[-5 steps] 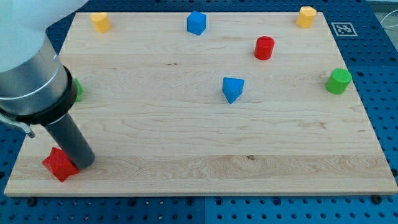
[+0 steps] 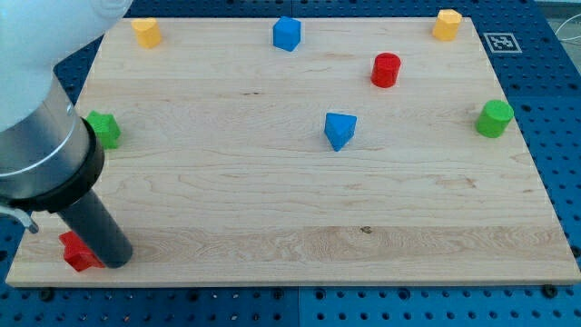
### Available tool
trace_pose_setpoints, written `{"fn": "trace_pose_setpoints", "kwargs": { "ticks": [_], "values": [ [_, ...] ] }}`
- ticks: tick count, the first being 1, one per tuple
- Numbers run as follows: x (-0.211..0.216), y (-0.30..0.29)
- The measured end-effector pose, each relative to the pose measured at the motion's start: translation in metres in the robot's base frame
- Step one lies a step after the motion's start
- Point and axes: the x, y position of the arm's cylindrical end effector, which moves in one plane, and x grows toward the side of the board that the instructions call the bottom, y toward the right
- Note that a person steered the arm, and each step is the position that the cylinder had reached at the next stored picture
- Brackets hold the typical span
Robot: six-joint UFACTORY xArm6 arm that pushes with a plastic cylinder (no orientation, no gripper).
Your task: Move your arm closer to the blue triangle
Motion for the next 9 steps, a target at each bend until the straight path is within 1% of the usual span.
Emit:
{"fn": "trace_pose_setpoints", "kwargs": {
  "ticks": [1, 2, 3, 4, 5, 6, 7, 8, 9],
  "values": [
    [0.002, 0.000],
    [-0.006, 0.018],
    [-0.033, 0.034],
    [-0.071, 0.054],
    [-0.124, 0.081],
    [-0.181, 0.123],
    [-0.211, 0.185],
    [-0.198, 0.230],
    [-0.178, 0.243]
  ]
}}
